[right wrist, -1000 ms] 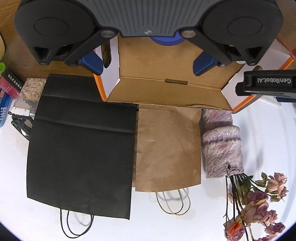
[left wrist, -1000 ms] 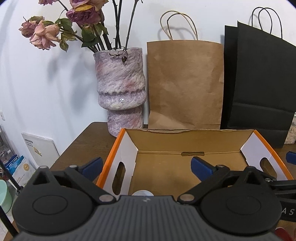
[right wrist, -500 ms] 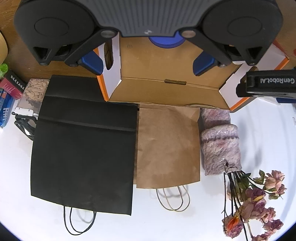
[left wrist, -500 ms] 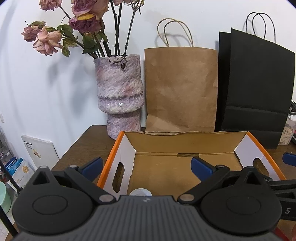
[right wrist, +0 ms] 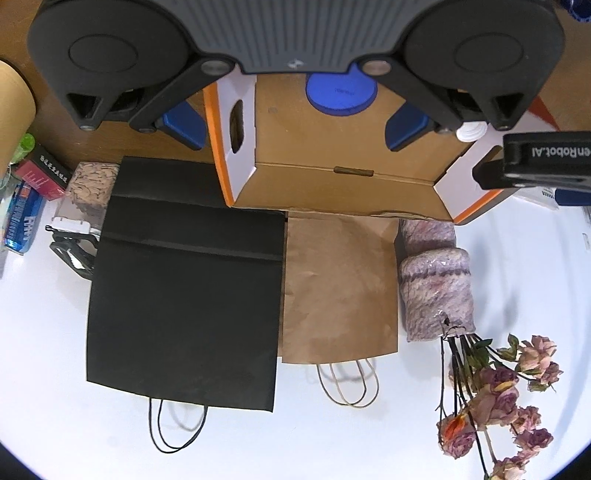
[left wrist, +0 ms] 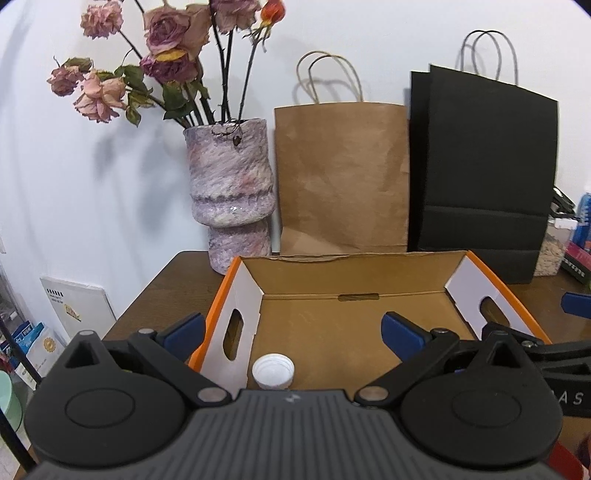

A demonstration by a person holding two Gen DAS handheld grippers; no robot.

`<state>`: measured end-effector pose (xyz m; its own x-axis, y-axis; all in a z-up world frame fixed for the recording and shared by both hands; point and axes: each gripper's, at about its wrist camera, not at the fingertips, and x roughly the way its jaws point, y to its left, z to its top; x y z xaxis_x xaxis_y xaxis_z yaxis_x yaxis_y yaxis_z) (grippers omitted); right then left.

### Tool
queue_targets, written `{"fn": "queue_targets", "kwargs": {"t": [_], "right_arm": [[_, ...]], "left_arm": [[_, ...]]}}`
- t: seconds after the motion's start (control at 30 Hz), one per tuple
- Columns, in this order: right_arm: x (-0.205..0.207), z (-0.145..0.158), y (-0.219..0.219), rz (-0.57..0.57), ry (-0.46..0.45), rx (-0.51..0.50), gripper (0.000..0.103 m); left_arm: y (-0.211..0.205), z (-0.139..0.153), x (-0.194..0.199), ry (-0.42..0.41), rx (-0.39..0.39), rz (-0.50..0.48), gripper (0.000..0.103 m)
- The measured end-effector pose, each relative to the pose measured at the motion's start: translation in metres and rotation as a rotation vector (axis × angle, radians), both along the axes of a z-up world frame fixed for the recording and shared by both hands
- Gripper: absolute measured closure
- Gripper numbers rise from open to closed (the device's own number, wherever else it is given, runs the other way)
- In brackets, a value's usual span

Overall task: Organize rigid objects
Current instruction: 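Open both grippers to drop the blue lid and white cap into the box, then move the right gripper to the red lint brush and close on its handle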

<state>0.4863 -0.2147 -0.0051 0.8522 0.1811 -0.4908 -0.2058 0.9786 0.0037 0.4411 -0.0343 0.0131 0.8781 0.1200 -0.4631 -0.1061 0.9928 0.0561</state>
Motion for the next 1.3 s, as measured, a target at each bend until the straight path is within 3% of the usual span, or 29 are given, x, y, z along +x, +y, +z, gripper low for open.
{"fn": "queue_targets", "kwargs": {"t": [0.53,1.3], "right_arm": [[-0.06,0.005,-0.031,0.008,-0.019,-0.014,0.0],[-0.147,-0.023,-0.077,0.031,0.005,-0.069,0.0]], "left_arm": [[-0.017,0.001,-0.061,-0.011,-0.001,-0.038,0.0],[-0.024,-0.033,-0.132,0.019,-0.001,0.016,0.0]]}}
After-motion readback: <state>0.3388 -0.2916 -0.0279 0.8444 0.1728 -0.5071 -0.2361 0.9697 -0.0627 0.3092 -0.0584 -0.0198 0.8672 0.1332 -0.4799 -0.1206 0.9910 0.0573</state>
